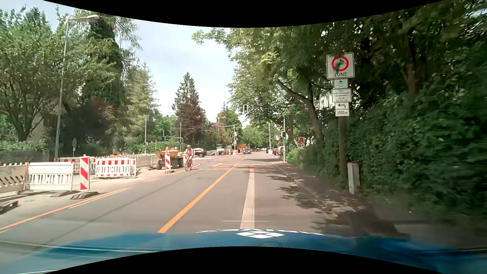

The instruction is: Follow the waypoints while adhering to traffic rules and regulations

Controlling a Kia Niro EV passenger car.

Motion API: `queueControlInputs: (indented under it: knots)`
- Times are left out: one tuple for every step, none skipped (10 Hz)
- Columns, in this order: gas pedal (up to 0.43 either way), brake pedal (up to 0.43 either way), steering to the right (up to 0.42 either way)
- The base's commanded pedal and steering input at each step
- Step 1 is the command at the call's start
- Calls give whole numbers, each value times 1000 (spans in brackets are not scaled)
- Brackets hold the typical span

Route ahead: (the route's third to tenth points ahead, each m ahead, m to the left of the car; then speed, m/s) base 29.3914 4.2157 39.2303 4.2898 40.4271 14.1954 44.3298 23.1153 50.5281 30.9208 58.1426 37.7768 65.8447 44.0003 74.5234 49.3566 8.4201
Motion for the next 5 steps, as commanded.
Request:
queueControlInputs:
  knots:
    - [20, 0, -8]
    - [59, 0, -7]
    - [59, 0, -7]
    - [59, 0, -6]
    - [59, 0, -6]
